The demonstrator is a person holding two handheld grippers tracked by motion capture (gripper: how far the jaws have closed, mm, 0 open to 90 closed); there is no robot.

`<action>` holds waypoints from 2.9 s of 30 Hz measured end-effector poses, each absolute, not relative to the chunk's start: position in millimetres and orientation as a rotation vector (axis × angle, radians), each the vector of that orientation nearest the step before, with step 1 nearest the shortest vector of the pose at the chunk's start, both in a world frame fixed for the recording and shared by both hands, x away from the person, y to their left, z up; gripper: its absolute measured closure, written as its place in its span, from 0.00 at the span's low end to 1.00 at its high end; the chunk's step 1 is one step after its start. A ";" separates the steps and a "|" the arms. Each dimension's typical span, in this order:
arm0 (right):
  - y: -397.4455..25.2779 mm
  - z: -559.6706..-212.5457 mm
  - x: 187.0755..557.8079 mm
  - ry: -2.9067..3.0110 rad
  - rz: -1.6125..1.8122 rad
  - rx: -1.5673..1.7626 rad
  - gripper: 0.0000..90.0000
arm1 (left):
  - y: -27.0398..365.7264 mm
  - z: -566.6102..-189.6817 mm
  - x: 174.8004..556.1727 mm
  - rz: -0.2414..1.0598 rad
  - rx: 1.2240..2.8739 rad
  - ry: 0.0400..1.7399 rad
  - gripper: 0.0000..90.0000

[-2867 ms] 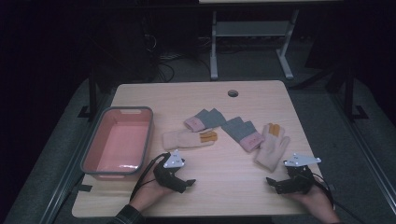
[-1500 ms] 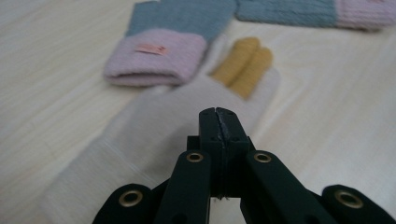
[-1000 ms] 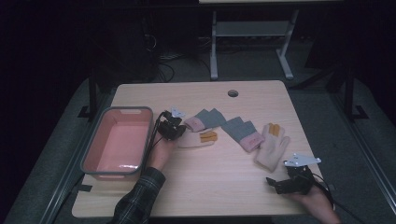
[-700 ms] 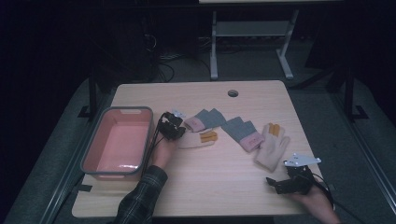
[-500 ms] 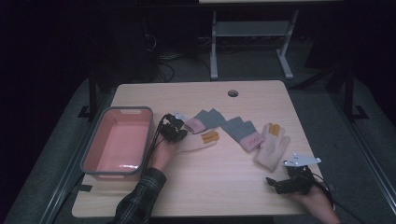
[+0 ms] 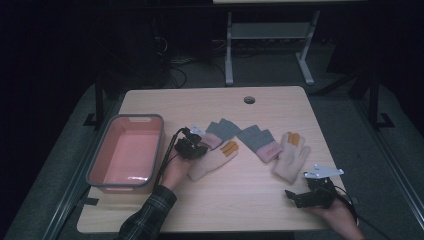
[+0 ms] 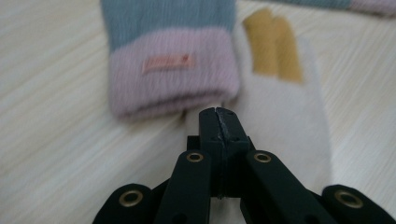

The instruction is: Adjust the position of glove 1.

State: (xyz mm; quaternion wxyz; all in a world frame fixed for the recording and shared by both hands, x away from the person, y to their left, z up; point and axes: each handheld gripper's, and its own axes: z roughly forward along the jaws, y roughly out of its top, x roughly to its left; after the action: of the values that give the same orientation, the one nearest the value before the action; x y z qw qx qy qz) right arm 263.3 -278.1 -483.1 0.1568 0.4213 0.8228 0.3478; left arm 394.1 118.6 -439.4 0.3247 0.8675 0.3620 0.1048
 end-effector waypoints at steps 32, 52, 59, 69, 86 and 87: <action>-278.3 -483.1 263.3 2.356 0.994 1.203 0.03 | 124.8 -452.7 376.9 0.196 2.356 0.846 1.00; -277.7 -483.2 263.2 2.351 0.997 1.210 0.03 | 96.0 -454.1 331.2 0.054 2.399 0.672 1.00; -277.4 -483.1 263.2 2.348 0.996 1.215 0.03 | 93.5 -447.5 331.3 0.065 2.380 0.645 1.00; -277.9 -476.4 263.4 2.375 0.975 1.219 0.15 | 88.2 -430.7 350.6 0.144 2.295 0.665 0.99; -206.0 -440.6 265.4 2.522 1.318 0.971 1.00 | 74.4 -443.2 365.6 0.135 2.302 0.667 1.00; -198.0 -440.0 267.7 2.541 1.341 0.944 1.00 | 73.8 -444.7 366.3 0.133 2.315 0.657 1.00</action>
State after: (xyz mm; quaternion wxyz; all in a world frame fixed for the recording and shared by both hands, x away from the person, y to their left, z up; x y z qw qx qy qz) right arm 267.7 -198.0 -440.0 0.0588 0.3116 0.8388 0.4426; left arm 366.3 73.8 -444.7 0.3577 0.8970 0.2545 0.0514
